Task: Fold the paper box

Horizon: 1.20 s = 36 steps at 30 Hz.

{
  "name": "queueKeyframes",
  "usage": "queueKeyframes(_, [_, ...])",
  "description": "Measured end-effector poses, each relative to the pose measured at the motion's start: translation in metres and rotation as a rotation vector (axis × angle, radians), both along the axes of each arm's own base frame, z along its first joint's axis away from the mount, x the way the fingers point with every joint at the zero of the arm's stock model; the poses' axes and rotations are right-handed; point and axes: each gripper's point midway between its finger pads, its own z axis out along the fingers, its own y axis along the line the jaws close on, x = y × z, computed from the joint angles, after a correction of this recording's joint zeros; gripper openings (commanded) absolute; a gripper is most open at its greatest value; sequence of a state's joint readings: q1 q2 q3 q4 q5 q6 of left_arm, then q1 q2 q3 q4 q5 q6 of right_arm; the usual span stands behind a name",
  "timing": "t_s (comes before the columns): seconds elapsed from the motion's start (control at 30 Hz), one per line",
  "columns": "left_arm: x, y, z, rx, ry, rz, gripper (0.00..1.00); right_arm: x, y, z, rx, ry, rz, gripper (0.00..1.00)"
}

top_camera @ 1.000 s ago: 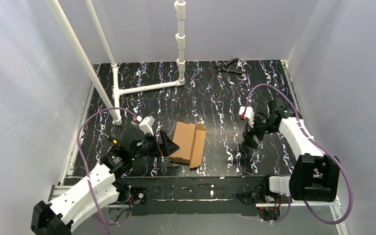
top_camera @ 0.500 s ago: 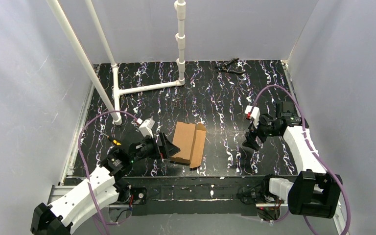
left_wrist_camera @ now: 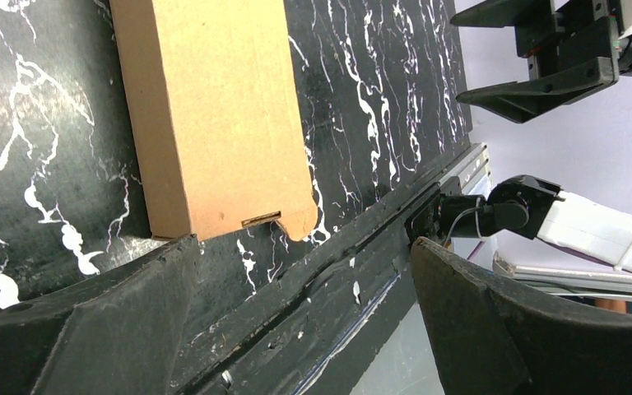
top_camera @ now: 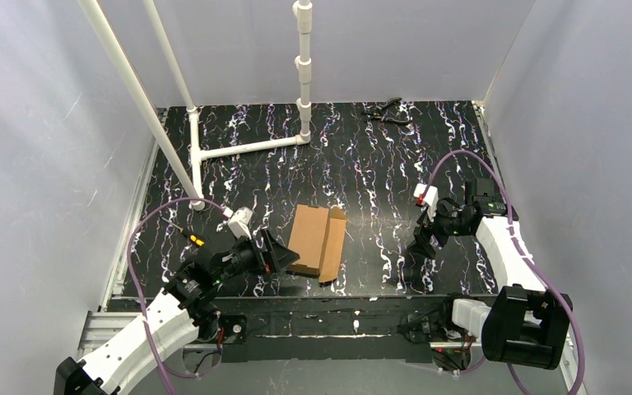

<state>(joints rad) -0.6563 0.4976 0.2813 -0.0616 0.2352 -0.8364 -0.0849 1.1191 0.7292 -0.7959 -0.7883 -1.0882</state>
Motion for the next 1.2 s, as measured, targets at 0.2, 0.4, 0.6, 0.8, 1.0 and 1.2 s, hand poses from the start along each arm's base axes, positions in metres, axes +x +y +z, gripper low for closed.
queueKeyframes(0.2, [-0.004,-0.002,-0.010,-0.013,0.046,-0.003,0.98,0.001,-0.003,0.000,-0.003,-0.011,-0.003,0.98])
queueKeyframes(0.4, [0.000,-0.001,-0.017,0.022,0.055,-0.001,0.97,-0.018,0.042,-0.002,-0.022,-0.064,0.210,0.98])
queueKeyframes(0.6, [0.016,0.001,-0.030,0.129,0.048,0.016,0.98,-0.004,0.089,-0.009,0.013,-0.071,0.232,0.94])
queueKeyframes(0.8, [0.043,-0.005,-0.032,0.230,0.023,0.025,0.97,0.056,0.118,-0.027,0.125,0.134,0.001,0.78])
queueKeyframes(1.0, [0.055,-0.008,-0.034,0.280,-0.002,0.009,0.98,0.091,0.142,-0.029,0.244,0.257,-0.121,0.76])
queueKeyframes(1.2, [0.059,-0.008,-0.039,0.314,-0.016,-0.001,0.98,0.105,0.157,-0.038,0.296,0.350,-0.121,0.71])
